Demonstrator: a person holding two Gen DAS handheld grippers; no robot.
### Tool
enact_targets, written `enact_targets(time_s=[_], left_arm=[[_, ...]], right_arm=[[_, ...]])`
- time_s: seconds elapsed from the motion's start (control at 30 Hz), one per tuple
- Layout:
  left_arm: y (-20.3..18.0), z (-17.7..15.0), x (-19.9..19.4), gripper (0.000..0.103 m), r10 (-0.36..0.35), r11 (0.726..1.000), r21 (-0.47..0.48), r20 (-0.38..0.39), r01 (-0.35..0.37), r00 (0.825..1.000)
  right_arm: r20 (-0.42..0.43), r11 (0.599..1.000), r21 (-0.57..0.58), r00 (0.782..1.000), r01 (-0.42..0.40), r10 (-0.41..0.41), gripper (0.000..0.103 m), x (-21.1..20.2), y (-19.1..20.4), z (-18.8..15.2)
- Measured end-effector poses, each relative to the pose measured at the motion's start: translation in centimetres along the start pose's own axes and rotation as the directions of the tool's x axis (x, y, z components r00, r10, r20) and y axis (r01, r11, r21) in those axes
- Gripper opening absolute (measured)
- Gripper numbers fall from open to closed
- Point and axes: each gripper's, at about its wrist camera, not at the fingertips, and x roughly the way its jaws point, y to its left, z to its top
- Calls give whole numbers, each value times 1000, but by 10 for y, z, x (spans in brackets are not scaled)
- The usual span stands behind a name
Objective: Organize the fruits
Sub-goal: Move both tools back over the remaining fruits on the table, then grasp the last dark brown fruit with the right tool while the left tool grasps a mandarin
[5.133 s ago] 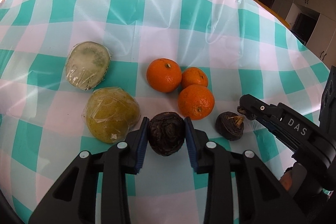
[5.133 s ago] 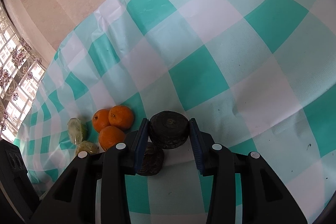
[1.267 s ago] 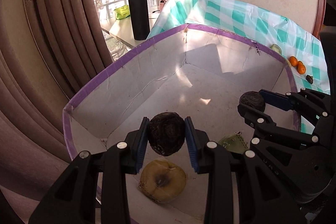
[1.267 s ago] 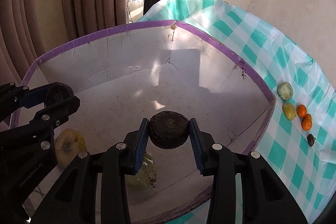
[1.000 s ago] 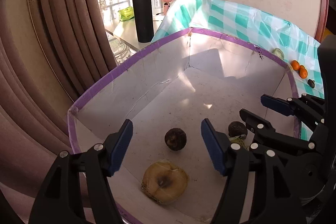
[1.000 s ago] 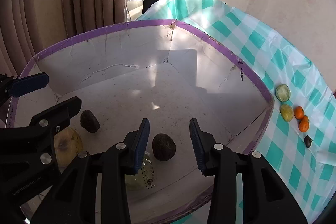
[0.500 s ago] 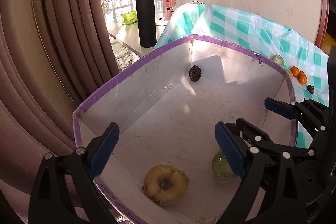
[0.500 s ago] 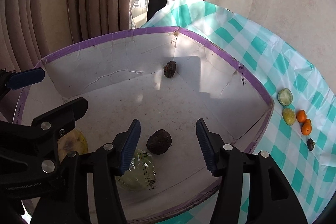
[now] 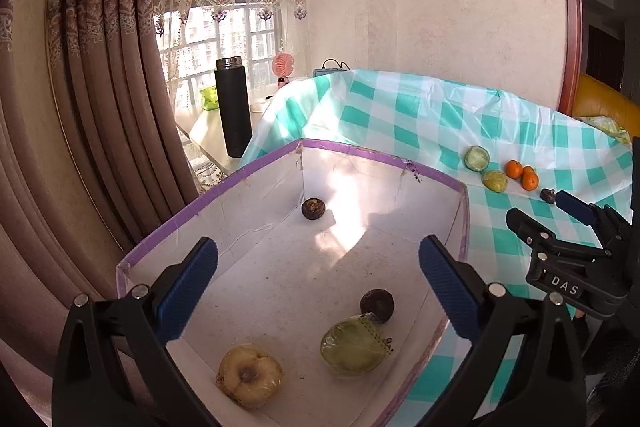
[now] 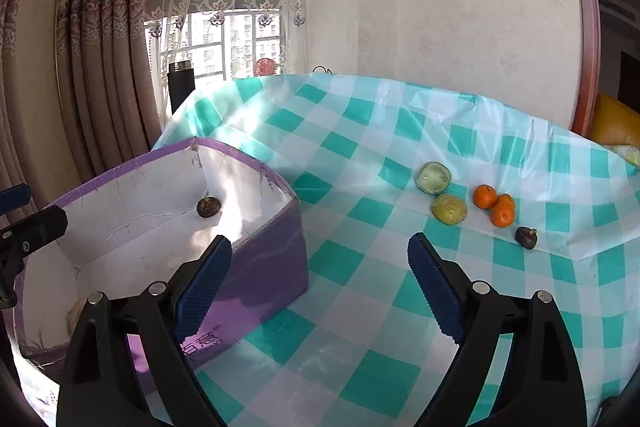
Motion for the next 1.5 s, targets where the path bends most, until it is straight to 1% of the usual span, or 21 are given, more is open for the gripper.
enact_targets(time_s=[0.1, 0.2, 0.23, 0.33, 0.4, 0.43, 0.5, 0.57, 0.63, 0.7, 0.73, 0.83, 0.87, 0.93, 1.0, 1.07, 1.13, 1.17, 1.3, 1.4, 1.5], left_arm=[[-37, 1, -3, 101, -99, 994, 39, 34, 98, 994], [-89, -6, 5, 101, -201, 972, 124, 1, 200, 980], [-110, -11, 11, 101, -237, 958, 165, -17, 237, 971], [-168, -28, 29, 101, -330, 902, 274, -64, 334, 942], [-198, -38, 50, 101, -389, 866, 293, -112, 405, 914], [-210, -41, 63, 101, -403, 858, 283, -143, 428, 904], [-228, -46, 94, 101, -420, 854, 240, -209, 463, 883], [-238, -48, 125, 101, -420, 863, 179, -264, 472, 868], [-242, -48, 151, 101, -420, 877, 108, -304, 469, 855], [-242, -48, 170, 101, -446, 876, 31, -326, 480, 834], [-241, -48, 178, 101, -452, 879, -5, -331, 478, 828], [-238, -49, 199, 101, -480, 873, -100, -352, 477, 804], [-237, -48, 203, 101, -485, 872, -123, -353, 474, 800], [-236, -44, 206, 101, -510, 859, -151, -334, 489, 793], [-238, -42, 213, 101, -512, 858, -158, -339, 489, 789], [-240, -39, 214, 101, -516, 856, -155, -322, 493, 794], [-247, -35, 218, 101, -495, 868, -131, -321, 480, 807], [-251, -33, 219, 101, -492, 869, -120, -313, 480, 812], [-262, -23, 230, 101, -469, 882, -99, -298, 461, 832], [-269, -15, 243, 101, -450, 892, -107, -301, 440, 840], [-271, -8, 257, 101, -445, 895, -129, -301, 426, 844]], right_arm=[[-40, 991, 98, 996, 86, -83, 86, 11, -52, -15], [-78, 969, 189, 986, 162, -149, 86, 21, -98, -33], [-98, 956, 222, 980, 190, -172, 86, 24, -113, -40], [-155, 910, 306, 958, 280, -243, 86, 35, -156, -54], [-176, 875, 357, 943, 328, -282, 86, 40, -182, -60], [-182, 862, 378, 940, 337, -288, 86, 44, -194, -62], [-196, 848, 421, 946, 320, -259, 86, 52, -213, -64], [-201, 841, 455, 954, 293, -223, 86, 59, -225, -64], [-192, 851, 458, 964, 256, -187, 86, 68, -230, -61], [-194, 860, 457, 969, 228, -154, 85, 78, -234, -57], [-197, 861, 459, 970, 220, -143, 85, 83, -236, -55], [-211, 860, 469, 971, 202, -112, 79, 99, -243, -50], [-216, 858, 474, 971, 196, -102, 76, 104, -245, -48], [-223, 854, 482, 970, 195, -96, 74, 112, -251, -45], [-221, 853, 485, 971, 194, -95, 73, 120, -255, -40], [-229, 853, 482, 969, 200, -98, 70, 128, -258, -36], [-245, 855, 474, 964, 211, -102, 67, 138, -261, -31], [-257, 858, 465, 961, 217, -104, 66, 143, -261, -29], [-303, 884, 386, 941, 263, -148, 61, 165, -259, -16], [-339, 903, 311, 923, 295, -185, 59, 182, -254, -7], [-364, 913, 251, 905, 321, -218, 57, 194, -249, -1]])
